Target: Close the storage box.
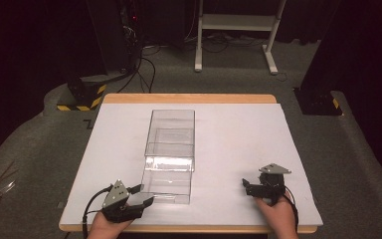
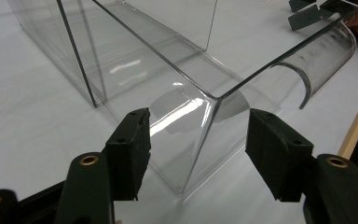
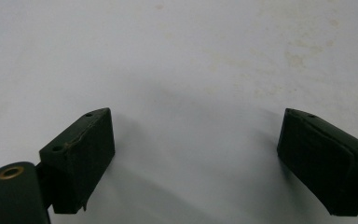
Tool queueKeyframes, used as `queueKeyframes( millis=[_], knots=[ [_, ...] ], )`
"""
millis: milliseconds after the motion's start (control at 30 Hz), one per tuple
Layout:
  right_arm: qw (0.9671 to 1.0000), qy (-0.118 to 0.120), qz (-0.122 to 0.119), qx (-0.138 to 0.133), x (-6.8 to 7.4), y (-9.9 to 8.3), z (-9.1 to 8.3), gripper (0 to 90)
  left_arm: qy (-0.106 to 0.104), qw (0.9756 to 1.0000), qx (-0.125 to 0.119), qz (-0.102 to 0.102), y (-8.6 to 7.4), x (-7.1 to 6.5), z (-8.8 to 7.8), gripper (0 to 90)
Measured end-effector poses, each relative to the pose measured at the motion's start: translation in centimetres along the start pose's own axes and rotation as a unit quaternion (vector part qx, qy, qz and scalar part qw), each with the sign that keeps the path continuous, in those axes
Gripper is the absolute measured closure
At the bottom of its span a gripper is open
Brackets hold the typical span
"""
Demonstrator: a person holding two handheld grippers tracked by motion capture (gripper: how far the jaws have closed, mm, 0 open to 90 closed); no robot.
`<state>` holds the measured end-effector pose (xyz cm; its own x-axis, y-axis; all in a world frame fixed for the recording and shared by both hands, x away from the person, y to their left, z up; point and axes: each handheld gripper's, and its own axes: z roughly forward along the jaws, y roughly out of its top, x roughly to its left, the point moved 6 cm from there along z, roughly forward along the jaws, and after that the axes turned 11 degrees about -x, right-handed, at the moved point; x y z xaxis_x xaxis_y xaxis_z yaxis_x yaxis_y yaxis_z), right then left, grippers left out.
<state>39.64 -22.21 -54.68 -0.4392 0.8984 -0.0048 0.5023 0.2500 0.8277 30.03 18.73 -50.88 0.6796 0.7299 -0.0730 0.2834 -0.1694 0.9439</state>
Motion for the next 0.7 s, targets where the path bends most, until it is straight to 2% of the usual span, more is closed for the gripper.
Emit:
queueKeyframes(
  millis=[200, 267, 500, 700],
  knots=[
    [1.0000, 0.000, -0.001, 0.000, 0.01, 0.00, 0.01, 10.9, -0.002, 1.0000, -0.003, 0.000, 0.10, -0.19, 0.00, 43.2],
    [1.0000, 0.000, 0.000, 0.000, 0.02, 0.00, 0.01, 10.9, 0.000, 1.0000, -0.003, 0.006, 0.17, -0.31, 0.11, 44.0],
    [1.0000, -0.001, 0.000, 0.000, 0.02, 0.00, 0.01, 10.9, 0.002, 1.0000, -0.009, 0.003, 0.38, -0.54, 0.58, 45.8],
    [1.0000, -0.001, -0.001, 0.000, 0.02, 0.00, 0.02, 10.9, 0.008, 0.9999, -0.014, 0.003, 0.58, -0.15, 0.90, 46.1]
  ],
)
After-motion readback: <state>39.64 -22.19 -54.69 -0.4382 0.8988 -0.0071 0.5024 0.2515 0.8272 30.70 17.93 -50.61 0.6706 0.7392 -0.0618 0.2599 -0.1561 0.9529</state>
